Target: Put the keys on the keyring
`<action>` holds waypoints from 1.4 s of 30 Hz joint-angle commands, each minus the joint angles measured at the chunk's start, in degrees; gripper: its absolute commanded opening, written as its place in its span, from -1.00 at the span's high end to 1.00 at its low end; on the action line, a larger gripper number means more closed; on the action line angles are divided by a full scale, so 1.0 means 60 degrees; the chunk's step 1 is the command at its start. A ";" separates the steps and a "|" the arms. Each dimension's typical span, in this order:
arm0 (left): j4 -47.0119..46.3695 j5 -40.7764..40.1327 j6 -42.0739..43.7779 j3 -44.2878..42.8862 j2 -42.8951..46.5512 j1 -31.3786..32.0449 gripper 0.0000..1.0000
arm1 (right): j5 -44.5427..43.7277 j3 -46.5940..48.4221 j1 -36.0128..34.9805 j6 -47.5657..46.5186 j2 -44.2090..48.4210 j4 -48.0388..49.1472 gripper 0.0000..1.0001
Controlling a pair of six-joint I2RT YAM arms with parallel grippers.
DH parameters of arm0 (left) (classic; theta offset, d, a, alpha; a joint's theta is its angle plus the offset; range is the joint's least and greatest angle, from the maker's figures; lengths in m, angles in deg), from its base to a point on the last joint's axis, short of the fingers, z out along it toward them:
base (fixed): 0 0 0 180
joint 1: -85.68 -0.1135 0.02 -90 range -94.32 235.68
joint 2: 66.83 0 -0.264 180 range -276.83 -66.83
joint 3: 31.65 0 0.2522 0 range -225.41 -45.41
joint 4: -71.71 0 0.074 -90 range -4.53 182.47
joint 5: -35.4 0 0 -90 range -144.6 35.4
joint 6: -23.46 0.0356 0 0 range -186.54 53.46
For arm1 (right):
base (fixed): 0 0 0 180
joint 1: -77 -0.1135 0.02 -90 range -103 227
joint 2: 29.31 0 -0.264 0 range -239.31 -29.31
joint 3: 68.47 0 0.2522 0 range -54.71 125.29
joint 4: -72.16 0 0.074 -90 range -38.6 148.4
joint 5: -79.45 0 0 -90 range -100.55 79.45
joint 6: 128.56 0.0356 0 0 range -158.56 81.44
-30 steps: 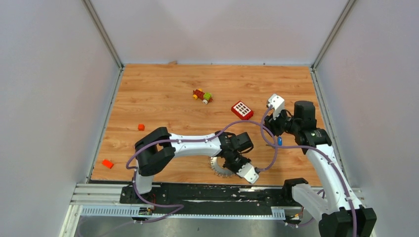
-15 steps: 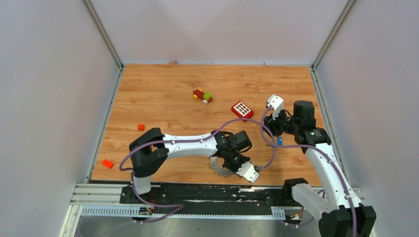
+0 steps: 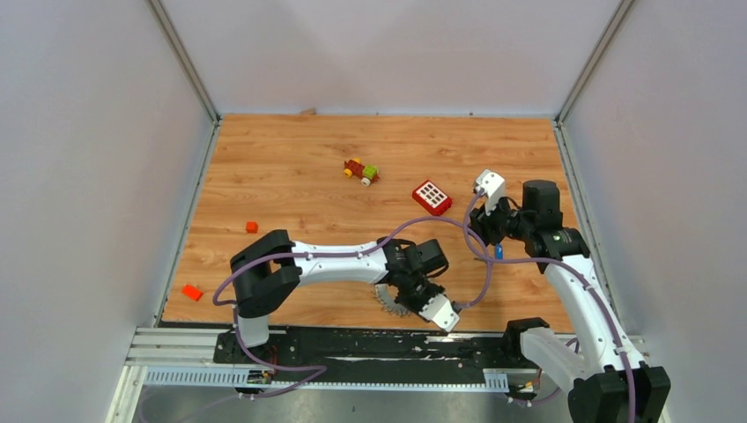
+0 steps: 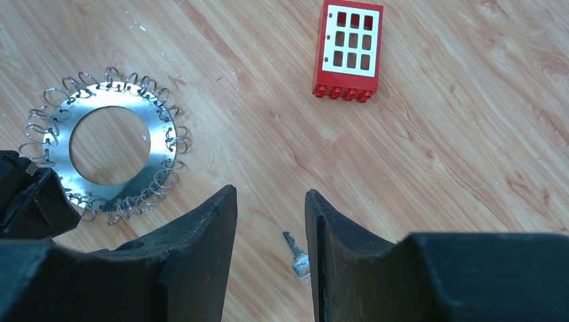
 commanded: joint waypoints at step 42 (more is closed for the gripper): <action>-0.1463 0.1338 -0.1658 0.1622 0.3650 -0.1699 1.00 | 0.4671 0.1015 0.0029 -0.1614 0.0233 -0.1617 -0.01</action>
